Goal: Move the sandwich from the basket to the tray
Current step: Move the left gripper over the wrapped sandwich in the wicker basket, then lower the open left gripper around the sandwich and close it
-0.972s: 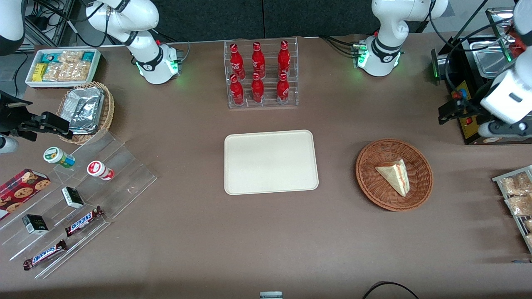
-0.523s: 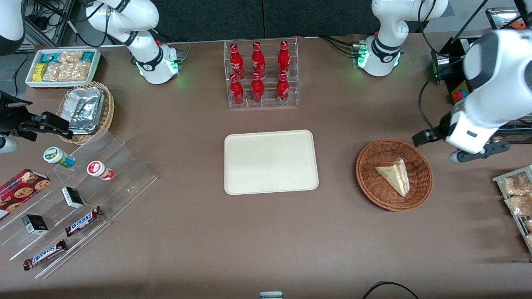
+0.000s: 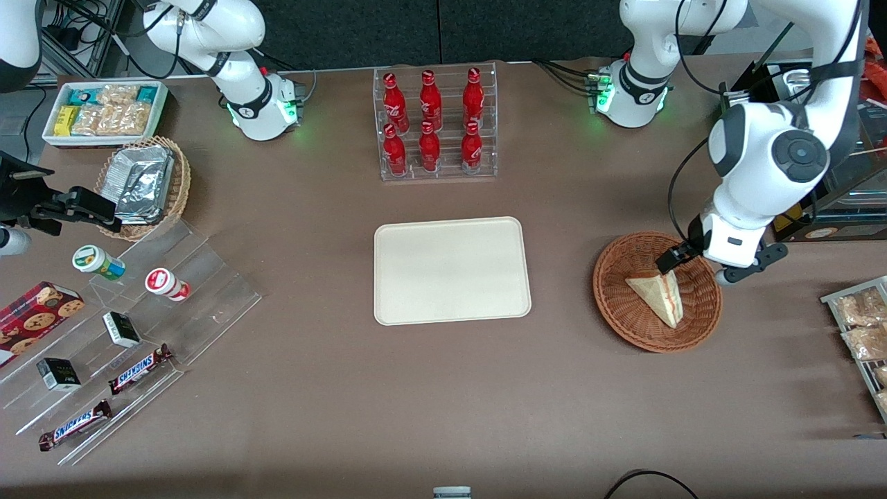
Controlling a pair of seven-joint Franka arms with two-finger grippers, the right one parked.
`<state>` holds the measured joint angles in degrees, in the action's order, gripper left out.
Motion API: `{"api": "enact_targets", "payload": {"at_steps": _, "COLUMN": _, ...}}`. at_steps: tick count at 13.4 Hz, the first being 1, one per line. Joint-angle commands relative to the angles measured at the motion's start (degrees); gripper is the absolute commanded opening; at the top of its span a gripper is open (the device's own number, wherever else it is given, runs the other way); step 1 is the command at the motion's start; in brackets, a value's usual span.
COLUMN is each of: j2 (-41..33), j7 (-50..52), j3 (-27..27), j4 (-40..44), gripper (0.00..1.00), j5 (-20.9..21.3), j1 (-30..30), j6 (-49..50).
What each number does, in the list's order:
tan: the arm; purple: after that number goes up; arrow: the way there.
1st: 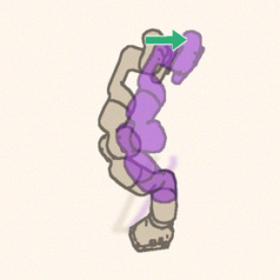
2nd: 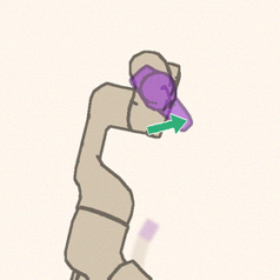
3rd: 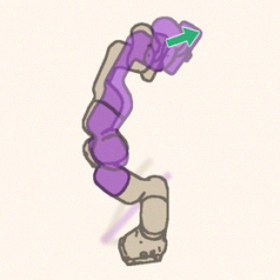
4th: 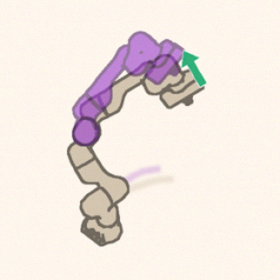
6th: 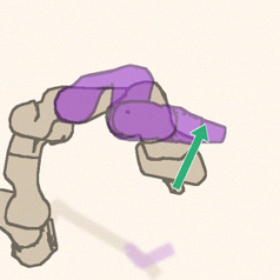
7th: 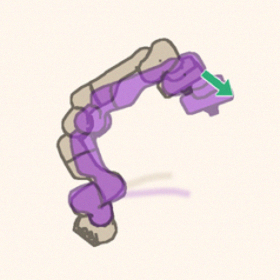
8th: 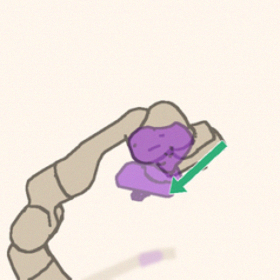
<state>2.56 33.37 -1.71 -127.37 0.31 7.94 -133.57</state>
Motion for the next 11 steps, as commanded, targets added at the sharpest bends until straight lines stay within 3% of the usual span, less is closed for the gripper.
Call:
{"api": "enact_targets", "payload": {"at_steps": 1, "j2": 2.3, "j7": 2.3, "j3": -0.2, "j4": -1.7, "gripper": 1.00, "j5": 0.5, "j1": 0.1, "j6": -4.9}}
{"api": "enact_targets", "payload": {"at_steps": 11, "j2": 9.8, "j7": 2.5, "j3": -0.3, "j4": -2.1, "gripper": 1.00, "j5": 0.5, "j1": 0.1, "j6": -12.7}}
